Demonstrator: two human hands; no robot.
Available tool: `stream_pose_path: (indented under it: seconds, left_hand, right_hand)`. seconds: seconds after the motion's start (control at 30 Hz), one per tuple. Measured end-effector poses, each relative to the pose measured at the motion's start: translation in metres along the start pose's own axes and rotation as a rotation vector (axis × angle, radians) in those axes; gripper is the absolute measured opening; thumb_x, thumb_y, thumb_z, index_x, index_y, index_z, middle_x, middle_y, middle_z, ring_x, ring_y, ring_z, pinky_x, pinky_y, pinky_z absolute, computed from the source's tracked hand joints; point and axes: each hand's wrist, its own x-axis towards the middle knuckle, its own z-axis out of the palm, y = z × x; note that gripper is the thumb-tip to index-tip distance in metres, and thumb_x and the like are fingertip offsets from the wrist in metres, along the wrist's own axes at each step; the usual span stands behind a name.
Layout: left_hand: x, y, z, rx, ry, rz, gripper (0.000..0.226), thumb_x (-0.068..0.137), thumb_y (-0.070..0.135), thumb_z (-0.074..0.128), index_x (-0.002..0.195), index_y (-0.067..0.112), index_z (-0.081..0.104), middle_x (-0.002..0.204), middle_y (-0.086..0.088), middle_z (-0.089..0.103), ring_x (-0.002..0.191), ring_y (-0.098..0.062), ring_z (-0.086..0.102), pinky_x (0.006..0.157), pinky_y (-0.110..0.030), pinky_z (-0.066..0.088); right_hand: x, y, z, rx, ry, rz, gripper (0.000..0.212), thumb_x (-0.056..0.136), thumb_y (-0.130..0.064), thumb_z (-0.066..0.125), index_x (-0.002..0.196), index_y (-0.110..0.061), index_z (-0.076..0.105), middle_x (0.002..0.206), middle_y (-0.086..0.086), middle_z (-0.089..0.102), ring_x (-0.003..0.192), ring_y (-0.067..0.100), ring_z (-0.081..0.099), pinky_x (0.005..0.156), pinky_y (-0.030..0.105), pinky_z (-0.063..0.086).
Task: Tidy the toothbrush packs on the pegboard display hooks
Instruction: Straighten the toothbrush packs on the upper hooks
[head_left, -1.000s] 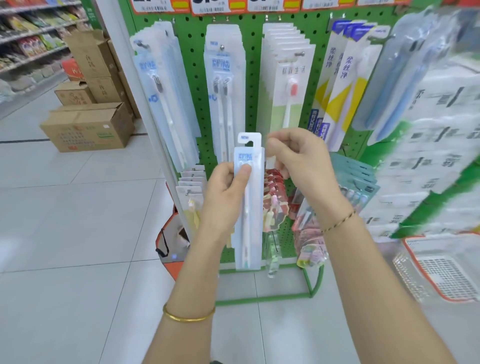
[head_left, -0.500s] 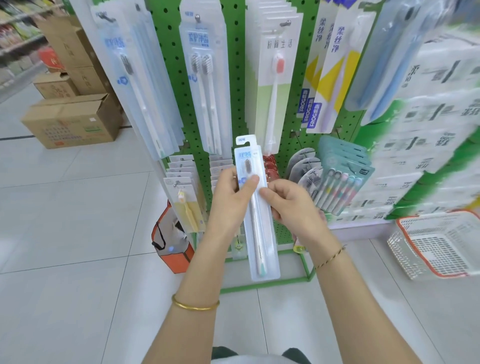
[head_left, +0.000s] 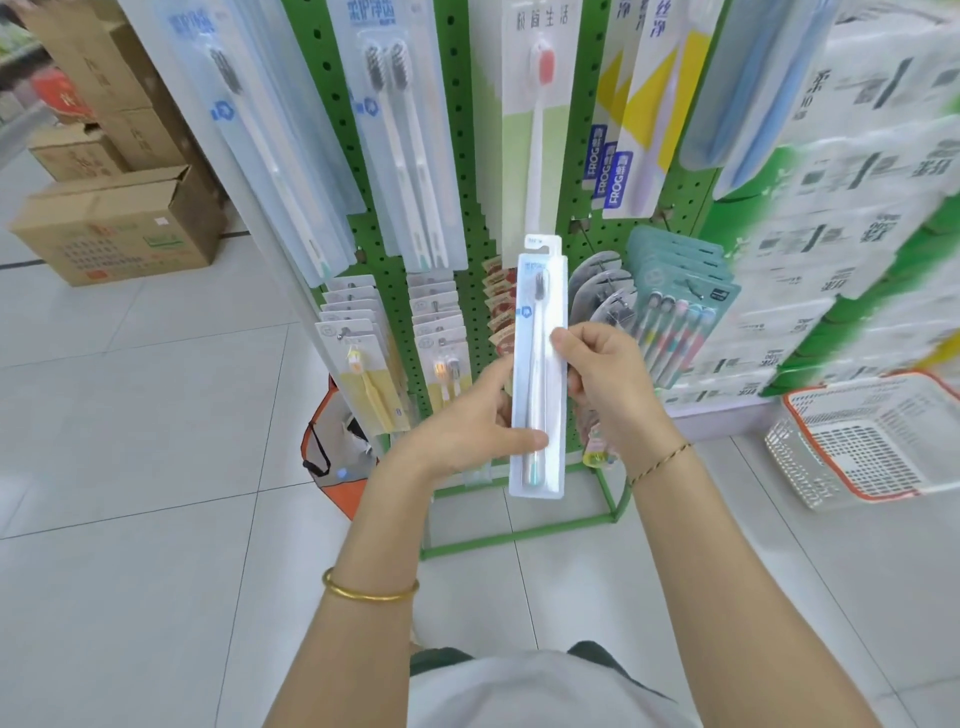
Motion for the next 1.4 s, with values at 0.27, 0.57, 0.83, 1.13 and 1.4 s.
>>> stream_pose_path:
  seconds: [0.27,0.57,0.83,1.13,1.4]
  left_hand:
    - [-0.004,-0.009,0.008,0.335,-0.105,-0.094,0.103,0.074,0.02,0.081,0.149,0.029,0.011,0.139,0.007,0.042,0.12,-0.014,0.046,0.101,-0.03,0.04]
    - [-0.006,0.0,0.028,0.441,0.024,-0.047,0.118,0.076,0.026,0.079,0.148,0.038,-0.015,0.159,0.003,0.006,0.14,-0.017,0.027,0.102,-0.027,0.031]
    - [-0.009,0.002,0.026,0.351,0.069,0.0,0.094,0.086,0.005,0.052,0.149,0.043,-0.008,0.15,-0.001,0.02,0.123,-0.023,0.044,0.093,-0.035,0.044]
    - [-0.015,-0.007,0.018,0.072,0.06,-0.017,0.06,0.088,0.013,0.04,0.143,0.031,0.027,0.135,0.003,0.048,0.117,-0.017,0.056,0.099,-0.05,0.045]
    - [-0.006,-0.003,0.019,0.071,0.284,-0.022,0.024,0.1,0.032,0.043,0.101,0.011,0.057,0.095,-0.013,0.062,0.085,-0.031,0.059,0.077,-0.039,0.049]
  right_hand:
    - [0.0,0.014,-0.003,0.005,0.17,0.038,0.025,0.096,-0.017,0.054,0.074,-0.004,0.053,0.051,0.007,0.045,0.038,0.01,0.036,0.04,0.021,0.033]
    - [-0.006,0.018,-0.005,0.038,0.213,0.06,0.029,0.096,-0.016,0.052,0.069,-0.006,0.048,0.052,0.006,0.047,0.037,0.011,0.04,0.042,0.024,0.036]
    - [-0.017,0.009,0.002,0.217,0.098,0.032,0.027,0.099,-0.025,0.048,0.076,-0.014,0.056,0.064,0.0,0.058,0.047,0.006,0.05,0.041,0.02,0.037]
    - [-0.017,0.013,0.006,0.289,0.115,0.066,0.009,0.091,-0.011,0.061,0.091,-0.017,0.055,0.073,-0.002,0.062,0.06,0.008,0.054,0.045,0.016,0.04]
    - [-0.027,0.0,0.004,0.261,-0.021,0.005,0.008,0.09,-0.002,0.058,0.092,-0.006,0.065,0.075,0.002,0.065,0.048,-0.003,0.054,0.044,0.01,0.038]
